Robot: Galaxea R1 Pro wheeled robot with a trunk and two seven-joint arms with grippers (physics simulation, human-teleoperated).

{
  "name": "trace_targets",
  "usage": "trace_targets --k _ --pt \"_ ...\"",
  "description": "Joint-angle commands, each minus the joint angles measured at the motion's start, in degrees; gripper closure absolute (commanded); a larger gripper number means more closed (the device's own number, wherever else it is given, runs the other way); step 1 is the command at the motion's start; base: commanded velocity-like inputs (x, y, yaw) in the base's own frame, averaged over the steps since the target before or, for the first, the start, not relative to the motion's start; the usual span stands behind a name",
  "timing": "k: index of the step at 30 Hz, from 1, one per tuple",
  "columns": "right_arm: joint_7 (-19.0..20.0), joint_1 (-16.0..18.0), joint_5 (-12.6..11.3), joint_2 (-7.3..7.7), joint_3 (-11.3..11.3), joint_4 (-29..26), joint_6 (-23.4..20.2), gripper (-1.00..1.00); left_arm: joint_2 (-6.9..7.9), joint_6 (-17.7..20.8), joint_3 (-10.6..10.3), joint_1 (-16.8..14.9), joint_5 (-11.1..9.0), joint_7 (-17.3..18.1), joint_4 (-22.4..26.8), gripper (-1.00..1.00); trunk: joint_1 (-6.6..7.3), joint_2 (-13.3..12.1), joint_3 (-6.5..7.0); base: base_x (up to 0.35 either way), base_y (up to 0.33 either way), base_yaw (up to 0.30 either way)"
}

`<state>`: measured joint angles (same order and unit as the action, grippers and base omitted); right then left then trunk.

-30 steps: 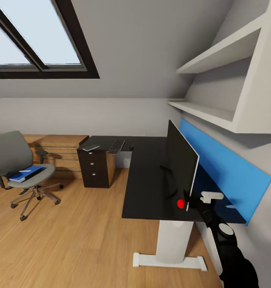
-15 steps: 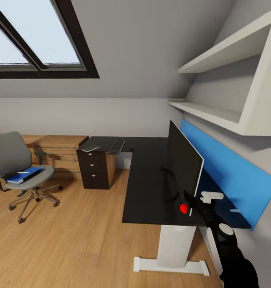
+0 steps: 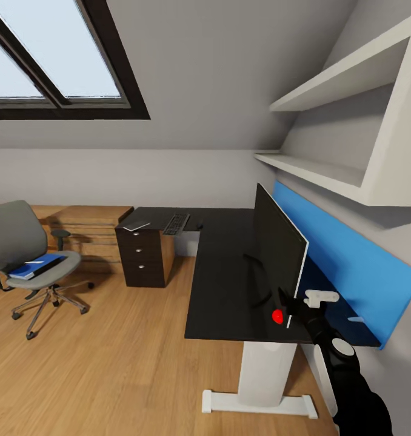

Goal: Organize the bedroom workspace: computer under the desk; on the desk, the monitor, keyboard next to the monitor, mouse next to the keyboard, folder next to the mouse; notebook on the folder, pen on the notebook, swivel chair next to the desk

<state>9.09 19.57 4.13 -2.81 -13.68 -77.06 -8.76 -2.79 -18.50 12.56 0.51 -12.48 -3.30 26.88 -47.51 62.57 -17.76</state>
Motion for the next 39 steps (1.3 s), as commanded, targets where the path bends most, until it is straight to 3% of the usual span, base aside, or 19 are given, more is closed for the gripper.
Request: trace_targets --k 1,39 --pt "0.49 0.04 0.44 -0.06 -0.21 -0.1 -0.29 -1.0 -0.03 -0.05 0.01 0.02 -0.35 -0.01 0.1 -1.0 -0.01 0.04 -0.04 0.0 0.0 -0.022" --pt "0.49 0.03 0.44 -0.08 -0.21 0.25 -0.37 -1.0 -0.1 -0.05 0.07 0.02 -0.27 -0.01 0.1 -1.0 -0.01 0.04 1.34 0.0 0.0 -0.007"
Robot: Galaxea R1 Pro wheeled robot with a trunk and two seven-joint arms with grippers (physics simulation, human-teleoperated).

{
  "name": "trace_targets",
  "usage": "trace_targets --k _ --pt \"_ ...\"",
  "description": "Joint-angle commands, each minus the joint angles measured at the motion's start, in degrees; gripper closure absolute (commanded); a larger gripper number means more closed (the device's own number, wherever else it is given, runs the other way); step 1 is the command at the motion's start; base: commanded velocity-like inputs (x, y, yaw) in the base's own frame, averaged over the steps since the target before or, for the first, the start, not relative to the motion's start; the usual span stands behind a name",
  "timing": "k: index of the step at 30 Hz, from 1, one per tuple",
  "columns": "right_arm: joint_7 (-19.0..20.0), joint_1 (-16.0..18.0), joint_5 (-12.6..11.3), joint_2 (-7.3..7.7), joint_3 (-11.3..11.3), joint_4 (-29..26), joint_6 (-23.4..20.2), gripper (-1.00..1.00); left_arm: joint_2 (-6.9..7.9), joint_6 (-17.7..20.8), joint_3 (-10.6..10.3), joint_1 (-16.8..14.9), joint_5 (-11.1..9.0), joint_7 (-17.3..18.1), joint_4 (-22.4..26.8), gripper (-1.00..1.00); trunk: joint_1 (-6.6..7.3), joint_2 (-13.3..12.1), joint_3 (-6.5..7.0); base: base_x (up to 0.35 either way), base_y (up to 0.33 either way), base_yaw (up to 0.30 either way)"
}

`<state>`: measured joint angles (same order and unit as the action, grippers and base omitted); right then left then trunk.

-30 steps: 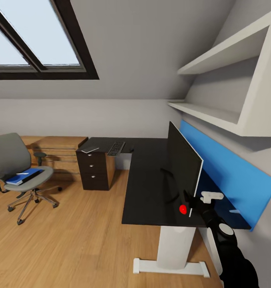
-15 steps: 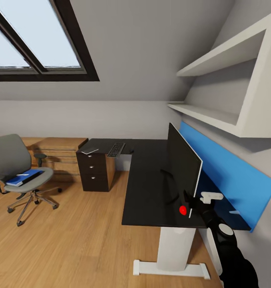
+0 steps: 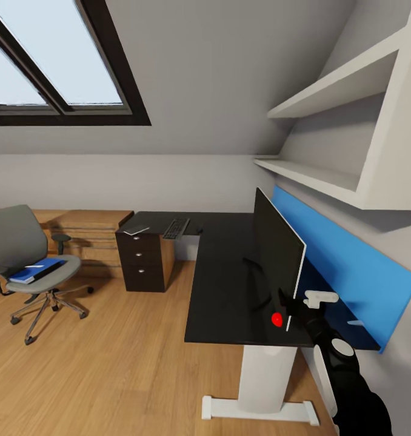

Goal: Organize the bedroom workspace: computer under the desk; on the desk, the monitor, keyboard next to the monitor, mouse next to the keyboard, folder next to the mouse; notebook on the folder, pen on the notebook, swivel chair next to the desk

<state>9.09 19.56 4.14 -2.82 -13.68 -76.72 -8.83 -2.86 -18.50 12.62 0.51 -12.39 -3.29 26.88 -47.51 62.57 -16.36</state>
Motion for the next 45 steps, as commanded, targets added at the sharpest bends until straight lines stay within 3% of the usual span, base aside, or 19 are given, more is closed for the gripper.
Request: trace_targets --k 1,36,45 --pt "0.49 0.04 0.43 -0.08 -0.2 -0.1 -0.3 -1.0 -0.03 -0.05 0.01 0.02 -0.35 -0.03 0.1 -1.0 -0.01 0.04 -0.05 0.0 0.0 -0.003" --pt "0.49 0.06 0.43 -0.08 -0.2 0.33 -0.31 -1.0 -0.04 -0.08 0.03 0.02 -0.35 0.0 0.1 -1.0 -0.01 0.04 0.88 0.0 0.0 -0.015" --pt "0.49 0.04 0.43 -0.08 -0.2 0.4 -0.31 -1.0 -0.04 -1.55 0.04 0.02 -0.34 -0.03 0.1 -1.0 -0.01 0.04 0.96 0.0 0.0 -0.002"
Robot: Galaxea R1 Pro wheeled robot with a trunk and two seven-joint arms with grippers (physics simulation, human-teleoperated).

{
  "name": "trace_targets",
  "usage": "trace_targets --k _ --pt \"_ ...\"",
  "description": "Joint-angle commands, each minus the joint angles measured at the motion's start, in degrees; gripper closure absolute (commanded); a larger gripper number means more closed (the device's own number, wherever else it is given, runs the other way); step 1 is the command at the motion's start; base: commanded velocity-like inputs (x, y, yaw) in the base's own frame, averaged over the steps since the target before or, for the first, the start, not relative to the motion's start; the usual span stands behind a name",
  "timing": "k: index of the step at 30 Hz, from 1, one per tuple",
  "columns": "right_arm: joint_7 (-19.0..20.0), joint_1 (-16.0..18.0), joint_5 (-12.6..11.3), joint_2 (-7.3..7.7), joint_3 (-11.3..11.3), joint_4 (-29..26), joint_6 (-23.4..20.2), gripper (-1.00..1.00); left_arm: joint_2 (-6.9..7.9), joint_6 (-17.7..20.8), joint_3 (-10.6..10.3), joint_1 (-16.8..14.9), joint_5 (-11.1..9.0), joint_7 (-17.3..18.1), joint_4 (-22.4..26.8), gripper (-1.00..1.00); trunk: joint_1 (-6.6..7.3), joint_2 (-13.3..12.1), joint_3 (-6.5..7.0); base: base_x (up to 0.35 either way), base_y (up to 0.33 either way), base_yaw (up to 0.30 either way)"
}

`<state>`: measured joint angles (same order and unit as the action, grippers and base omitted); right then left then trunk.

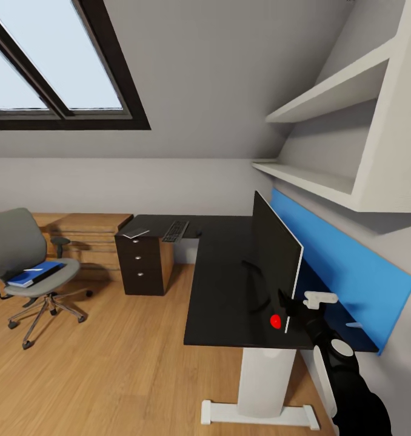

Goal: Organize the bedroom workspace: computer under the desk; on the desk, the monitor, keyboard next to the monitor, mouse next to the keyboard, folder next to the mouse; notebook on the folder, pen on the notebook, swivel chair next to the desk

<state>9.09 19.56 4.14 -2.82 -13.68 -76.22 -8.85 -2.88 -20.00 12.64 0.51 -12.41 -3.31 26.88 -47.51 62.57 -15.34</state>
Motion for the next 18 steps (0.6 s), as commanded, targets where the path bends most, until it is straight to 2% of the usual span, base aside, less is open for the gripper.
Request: trace_targets --k 1,18 --pt "0.49 0.04 0.44 -0.08 -0.21 -0.09 -0.29 -1.0 -0.02 -0.1 0.01 0.02 -0.33 -0.02 0.1 -1.0 -0.01 0.04 -0.02 0.0 0.0 -0.028" --pt "0.49 0.04 0.44 -0.08 -0.21 -0.07 -0.31 -1.0 -0.02 -0.31 0.01 0.02 -0.27 -0.03 0.1 -1.0 -0.01 0.04 0.44 0.0 0.0 -0.02"
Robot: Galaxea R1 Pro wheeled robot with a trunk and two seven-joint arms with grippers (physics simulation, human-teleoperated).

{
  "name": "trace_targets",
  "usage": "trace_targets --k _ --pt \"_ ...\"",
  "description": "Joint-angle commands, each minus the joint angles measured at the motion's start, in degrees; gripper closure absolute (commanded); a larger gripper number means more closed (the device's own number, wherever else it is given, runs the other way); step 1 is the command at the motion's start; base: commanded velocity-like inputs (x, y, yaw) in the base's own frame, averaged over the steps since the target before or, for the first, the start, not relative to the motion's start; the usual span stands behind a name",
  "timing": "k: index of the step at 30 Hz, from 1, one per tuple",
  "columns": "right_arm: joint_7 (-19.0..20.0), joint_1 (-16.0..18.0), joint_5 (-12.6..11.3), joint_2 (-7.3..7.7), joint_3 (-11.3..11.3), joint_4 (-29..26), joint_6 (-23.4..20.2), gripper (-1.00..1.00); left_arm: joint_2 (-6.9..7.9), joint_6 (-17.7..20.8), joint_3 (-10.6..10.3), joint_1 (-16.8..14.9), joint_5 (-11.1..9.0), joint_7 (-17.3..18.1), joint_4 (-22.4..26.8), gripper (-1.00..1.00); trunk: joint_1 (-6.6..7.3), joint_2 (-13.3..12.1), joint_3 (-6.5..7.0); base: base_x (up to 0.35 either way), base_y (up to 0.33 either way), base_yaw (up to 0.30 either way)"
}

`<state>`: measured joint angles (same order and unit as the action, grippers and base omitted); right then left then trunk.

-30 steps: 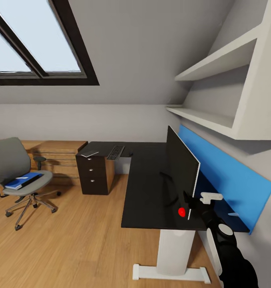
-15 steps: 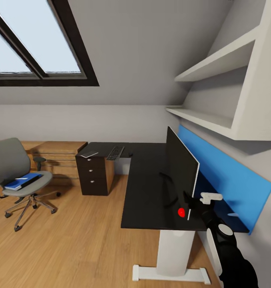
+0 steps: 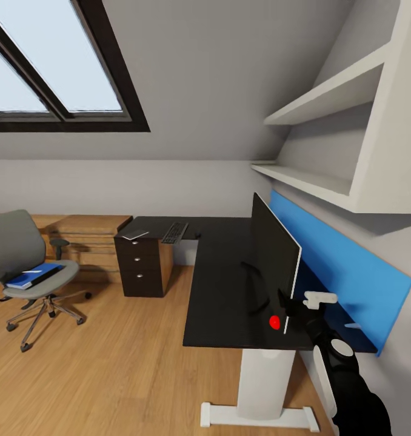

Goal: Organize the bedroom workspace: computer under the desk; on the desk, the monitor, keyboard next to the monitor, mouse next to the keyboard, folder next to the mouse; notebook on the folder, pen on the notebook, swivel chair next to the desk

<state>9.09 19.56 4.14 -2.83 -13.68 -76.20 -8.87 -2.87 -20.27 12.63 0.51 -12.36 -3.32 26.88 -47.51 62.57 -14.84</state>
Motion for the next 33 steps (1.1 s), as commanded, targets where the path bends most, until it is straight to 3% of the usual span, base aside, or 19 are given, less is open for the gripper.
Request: trace_targets --k 1,33 --pt "0.49 0.06 0.43 -0.08 -0.21 -0.1 -0.29 -1.0 -0.03 -0.06 0.02 0.02 -0.31 -0.02 0.1 -1.0 -0.01 0.04 -0.02 0.0 0.0 -0.025" --pt "0.66 0.06 0.43 0.01 -0.21 0.69 -0.45 -1.0 -0.05 -0.12 0.02 0.02 -0.36 -0.02 0.1 -1.0 -0.01 0.04 1.0 0.0 0.0 -0.051"
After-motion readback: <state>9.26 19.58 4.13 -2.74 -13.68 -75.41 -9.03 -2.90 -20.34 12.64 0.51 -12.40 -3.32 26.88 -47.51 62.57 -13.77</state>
